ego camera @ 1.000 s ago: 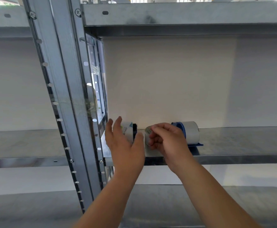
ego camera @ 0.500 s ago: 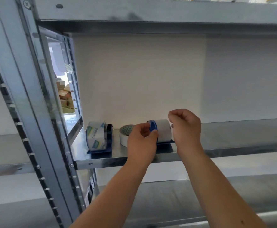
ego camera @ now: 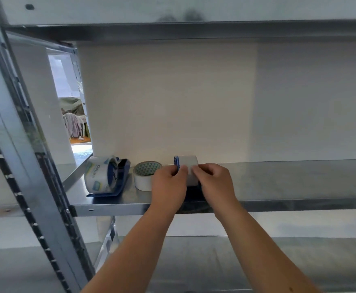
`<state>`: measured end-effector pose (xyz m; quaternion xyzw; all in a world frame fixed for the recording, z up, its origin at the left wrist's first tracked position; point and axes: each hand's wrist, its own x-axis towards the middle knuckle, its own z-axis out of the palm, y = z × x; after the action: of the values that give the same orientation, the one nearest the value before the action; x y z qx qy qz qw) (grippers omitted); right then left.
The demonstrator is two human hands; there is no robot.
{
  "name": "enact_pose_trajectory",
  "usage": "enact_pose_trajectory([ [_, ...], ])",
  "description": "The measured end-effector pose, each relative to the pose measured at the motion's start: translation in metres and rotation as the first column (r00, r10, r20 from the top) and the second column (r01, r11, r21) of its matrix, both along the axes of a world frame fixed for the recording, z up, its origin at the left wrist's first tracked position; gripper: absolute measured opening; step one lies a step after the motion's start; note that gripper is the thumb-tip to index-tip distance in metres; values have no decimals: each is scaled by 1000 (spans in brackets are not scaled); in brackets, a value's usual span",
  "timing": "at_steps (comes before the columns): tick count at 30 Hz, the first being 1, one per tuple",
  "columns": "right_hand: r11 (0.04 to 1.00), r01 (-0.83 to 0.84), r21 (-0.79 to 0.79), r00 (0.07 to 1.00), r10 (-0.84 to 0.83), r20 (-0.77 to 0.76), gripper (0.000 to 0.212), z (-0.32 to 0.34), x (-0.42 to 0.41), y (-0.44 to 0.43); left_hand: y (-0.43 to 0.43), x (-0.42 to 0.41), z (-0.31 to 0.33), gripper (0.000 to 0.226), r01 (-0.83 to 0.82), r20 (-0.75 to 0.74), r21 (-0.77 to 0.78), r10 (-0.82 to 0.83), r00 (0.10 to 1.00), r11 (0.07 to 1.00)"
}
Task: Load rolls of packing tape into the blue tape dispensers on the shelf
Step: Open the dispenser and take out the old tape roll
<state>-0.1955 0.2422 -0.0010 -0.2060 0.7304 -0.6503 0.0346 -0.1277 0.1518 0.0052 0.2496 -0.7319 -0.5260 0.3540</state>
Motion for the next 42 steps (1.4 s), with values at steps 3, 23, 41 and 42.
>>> enact_pose_trajectory([
  [3,998,-33,49,996,37,-85,29,-5,-2,5,-1,-4,1,41,14,16,60,-15,1000,998],
  [23,958,134,255,953,-54,-297,33,10,-2,3,-53,-41,102,12,287,-174,508,-229,958,812],
  [41,926,290,244,866,-146,-478,27,23,-37,21,-63,-35,79,25,296,-127,484,-269,955,823],
  [42,881,314,353,850,-95,-519,28,16,-39,24,-63,-34,78,26,294,-127,484,-266,955,824],
])
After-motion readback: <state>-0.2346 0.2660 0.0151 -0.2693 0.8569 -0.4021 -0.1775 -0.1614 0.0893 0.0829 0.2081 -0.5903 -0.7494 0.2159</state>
